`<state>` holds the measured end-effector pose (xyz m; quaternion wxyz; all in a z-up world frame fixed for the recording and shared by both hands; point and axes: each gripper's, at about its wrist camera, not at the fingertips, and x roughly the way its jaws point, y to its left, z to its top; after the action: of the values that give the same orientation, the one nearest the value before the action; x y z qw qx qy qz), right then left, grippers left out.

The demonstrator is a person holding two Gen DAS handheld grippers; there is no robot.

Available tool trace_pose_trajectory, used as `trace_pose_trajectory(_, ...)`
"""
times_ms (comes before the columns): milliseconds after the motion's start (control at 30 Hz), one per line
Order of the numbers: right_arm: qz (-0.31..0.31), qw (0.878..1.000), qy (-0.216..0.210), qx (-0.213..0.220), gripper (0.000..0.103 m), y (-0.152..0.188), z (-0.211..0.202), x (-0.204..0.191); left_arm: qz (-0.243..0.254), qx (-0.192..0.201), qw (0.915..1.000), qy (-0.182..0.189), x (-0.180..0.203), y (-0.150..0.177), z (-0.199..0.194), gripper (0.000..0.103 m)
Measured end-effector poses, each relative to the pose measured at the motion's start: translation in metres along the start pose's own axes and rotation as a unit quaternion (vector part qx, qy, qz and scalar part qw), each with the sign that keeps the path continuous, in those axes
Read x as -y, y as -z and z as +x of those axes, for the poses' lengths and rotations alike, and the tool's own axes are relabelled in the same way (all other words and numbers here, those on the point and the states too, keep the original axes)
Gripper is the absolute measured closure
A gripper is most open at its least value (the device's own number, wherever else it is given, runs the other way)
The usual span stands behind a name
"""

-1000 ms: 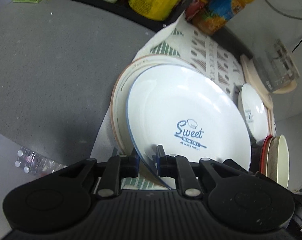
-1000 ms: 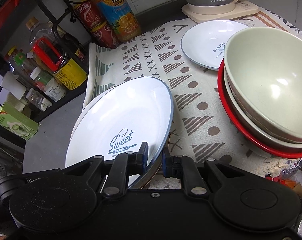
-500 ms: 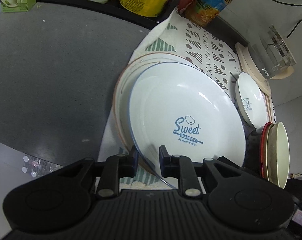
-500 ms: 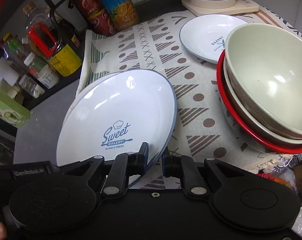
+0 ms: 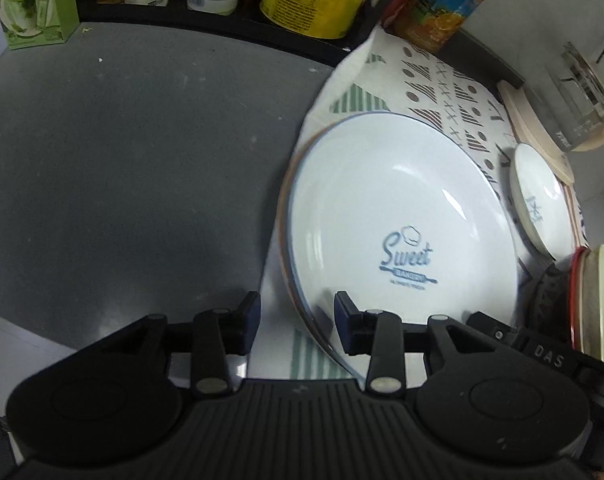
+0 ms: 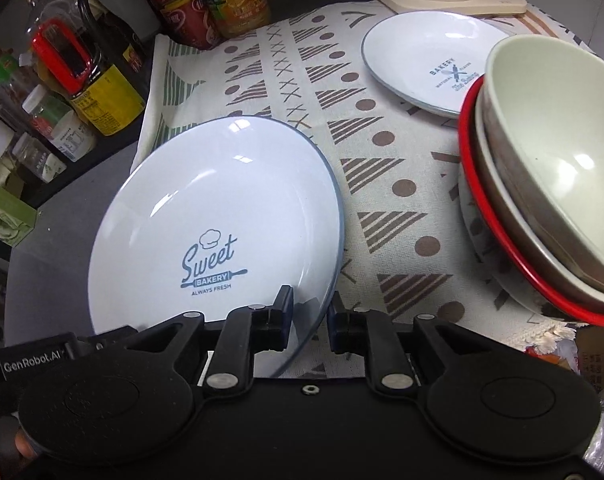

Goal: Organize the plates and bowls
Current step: 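Lower the Sweet plate onto the flower plate and open both grippers, then move both grippers toward the white BAKERY plate's rim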

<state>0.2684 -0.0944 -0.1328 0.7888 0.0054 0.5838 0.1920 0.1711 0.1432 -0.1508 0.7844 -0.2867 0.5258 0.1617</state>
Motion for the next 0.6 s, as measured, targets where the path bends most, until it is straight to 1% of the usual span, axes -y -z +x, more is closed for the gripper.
trace_pose_trajectory(133,-0.005,1.0,0.004,-0.001,0.085,-0.003,0.005,-0.002,0.002,-0.003,1.0,0.0,-0.003,-0.006,0.002,0.063)
trace_pose_trajectory(200,-0.008,1.0,0.008,-0.001,0.081,-0.004,0.005,-0.003,0.013,-0.003,0.9999,-0.006,0.001,-0.008,0.0,0.062)
trace_pose_trajectory(233,-0.01,1.0,0.011,-0.001,0.08,-0.004,0.006,-0.003,0.014,-0.002,0.9999,-0.004,0.003,-0.01,-0.001,0.058)
trace_pose_trajectory(267,-0.012,1.0,0.012,-0.003,0.074,-0.004,0.006,-0.003,0.011,-0.002,0.9999,0.0,0.004,-0.01,-0.003,0.055)
trace_pose_trajectory(333,-0.022,1.0,0.02,-0.008,0.059,-0.005,0.005,-0.005,0.01,0.002,0.9999,0.006,0.008,-0.01,-0.007,0.04)
trace_pose_trajectory(367,-0.028,0.999,0.018,-0.006,0.047,-0.005,0.003,-0.005,0.016,0.006,0.9998,0.005,0.012,-0.009,-0.01,0.034)
trace_pose_trajectory(400,-0.035,0.999,0.017,-0.001,0.039,-0.004,0.0,-0.006,0.023,0.01,0.9997,0.006,0.016,-0.009,-0.012,0.022)
trace_pose_trajectory(433,-0.043,0.999,0.019,0.004,0.037,-0.004,-0.003,-0.008,0.029,0.014,0.9995,0.006,0.019,-0.009,-0.015,0.012)
trace_pose_trajectory(467,-0.051,0.999,0.017,0.006,0.03,-0.005,-0.006,-0.009,0.032,0.017,0.9993,0.005,0.023,-0.009,-0.018,0.009)
trace_pose_trajectory(500,-0.056,0.998,0.013,0.007,0.019,-0.005,-0.009,-0.01,0.034,0.019,0.9992,0.003,0.026,-0.009,-0.021,0.005)
trace_pose_trajectory(533,-0.059,0.998,0.009,0.008,0.012,-0.006,-0.011,-0.011,0.037,0.025,0.999,0.001,0.028,-0.009,-0.025,0.001)
trace_pose_trajectory(567,-0.061,0.998,0.006,0.01,0.002,-0.007,-0.014,-0.011,0.039,0.033,0.9987,-0.002,0.031,-0.009,-0.029,0.001)
trace_pose_trajectory(600,-0.063,0.998,0.004,0.014,0.0,-0.006,-0.017,-0.011,0.041,0.039,0.9984,-0.009,0.032,-0.008,-0.033,0.001)
